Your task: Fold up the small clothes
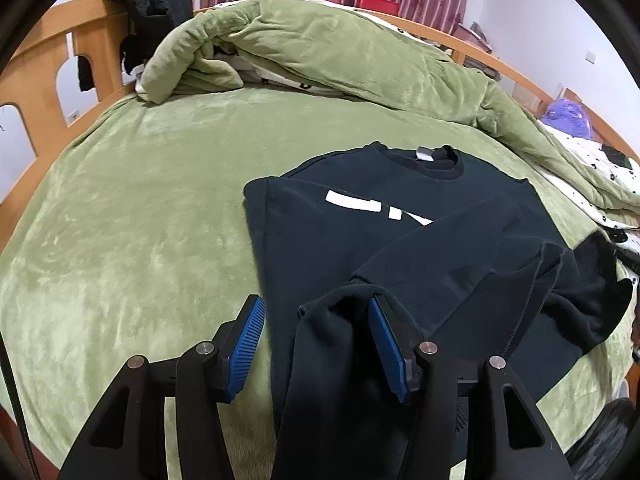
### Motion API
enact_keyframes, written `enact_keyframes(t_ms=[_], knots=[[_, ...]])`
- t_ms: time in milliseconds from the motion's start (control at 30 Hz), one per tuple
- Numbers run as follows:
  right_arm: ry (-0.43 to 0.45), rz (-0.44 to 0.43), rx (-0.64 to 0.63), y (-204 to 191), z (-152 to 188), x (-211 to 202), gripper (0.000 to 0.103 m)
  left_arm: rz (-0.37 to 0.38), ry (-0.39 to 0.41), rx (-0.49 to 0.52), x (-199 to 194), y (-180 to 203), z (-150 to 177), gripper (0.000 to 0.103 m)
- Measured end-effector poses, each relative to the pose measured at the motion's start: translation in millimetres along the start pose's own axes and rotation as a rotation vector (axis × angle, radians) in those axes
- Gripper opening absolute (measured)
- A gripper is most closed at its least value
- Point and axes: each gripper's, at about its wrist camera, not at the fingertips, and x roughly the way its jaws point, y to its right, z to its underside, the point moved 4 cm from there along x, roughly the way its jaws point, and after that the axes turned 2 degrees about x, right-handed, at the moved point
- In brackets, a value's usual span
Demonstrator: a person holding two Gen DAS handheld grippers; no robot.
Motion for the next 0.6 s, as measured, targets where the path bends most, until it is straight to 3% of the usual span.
enact_keyframes(t_ms=[133,333,467,600], knots=[[0.097,-0.004,0.041,-3.6,-33.4,-17.4,0.011,0.012,0.002,-0.013,-2.2,-2.1,-2.2,0.052],[0.148,-0.003,0.102,-11.1,-80.3,0.0,0.010,-0.010,0.021,-0.022,-4.5,-7.7,-11.0,0.052],[0.158,0.014,0.131,-13.3,-98.8,24.5,0.010,-0.017,0.022,-0.037,2.2,-17.7,-19.0,0.052],[0.091,0.099,0.208,-5.0,-95.7,76.3,0.010,-0.025,0.013,-0.049,10.7,-25.8,-21.7,0.052]])
